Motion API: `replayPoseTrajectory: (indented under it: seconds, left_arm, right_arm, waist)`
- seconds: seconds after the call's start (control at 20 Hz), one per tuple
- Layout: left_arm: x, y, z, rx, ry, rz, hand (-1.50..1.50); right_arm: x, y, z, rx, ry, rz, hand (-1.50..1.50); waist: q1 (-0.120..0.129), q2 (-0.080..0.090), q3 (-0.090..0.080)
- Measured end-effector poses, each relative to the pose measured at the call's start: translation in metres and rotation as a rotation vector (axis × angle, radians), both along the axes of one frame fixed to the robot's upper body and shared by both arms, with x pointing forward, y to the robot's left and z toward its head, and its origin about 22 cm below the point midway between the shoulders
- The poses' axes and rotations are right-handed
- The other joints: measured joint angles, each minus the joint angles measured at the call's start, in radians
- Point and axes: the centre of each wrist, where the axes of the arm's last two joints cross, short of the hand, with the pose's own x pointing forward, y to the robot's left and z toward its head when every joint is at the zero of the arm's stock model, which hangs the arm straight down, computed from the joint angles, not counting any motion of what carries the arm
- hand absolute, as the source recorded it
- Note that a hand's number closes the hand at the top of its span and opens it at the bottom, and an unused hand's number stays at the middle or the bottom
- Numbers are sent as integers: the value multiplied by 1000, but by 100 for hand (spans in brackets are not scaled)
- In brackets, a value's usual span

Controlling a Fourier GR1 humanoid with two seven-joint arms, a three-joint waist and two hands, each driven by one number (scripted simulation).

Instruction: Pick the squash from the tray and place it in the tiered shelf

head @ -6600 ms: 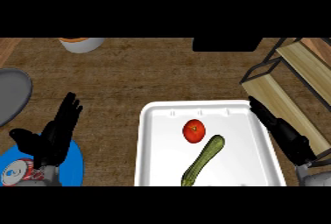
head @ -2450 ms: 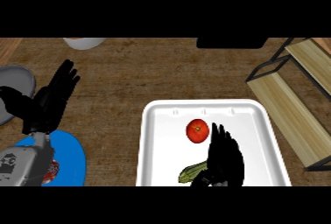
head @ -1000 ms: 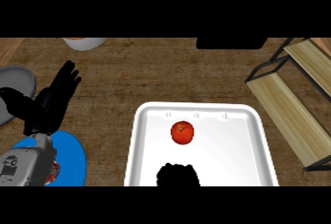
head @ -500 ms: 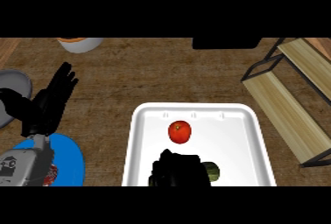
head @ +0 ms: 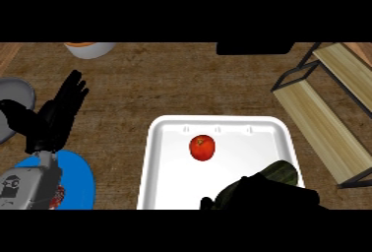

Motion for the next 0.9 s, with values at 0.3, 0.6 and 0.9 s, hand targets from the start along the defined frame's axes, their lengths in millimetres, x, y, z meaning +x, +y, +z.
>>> replayPoseTrajectory:
  seconds: [0.3, 0.6, 0.9]
  left_arm:
    - [0, 3, 4, -1, -5, 2, 0]
    - [-5, 4, 2, -3, -1, 4, 0]
    - [-2, 2, 2, -5, -5, 13, 0]
  right_arm:
    - [20, -21, 22, -24, -30, -155, 150]
    - [44, -57, 36, -66, -7, -334, 150]
    - [60, -97, 43, -39, 41, -476, 150]
  waist:
    - [5, 2, 0]
    - [4, 4, 1]
    - [-5, 5, 3]
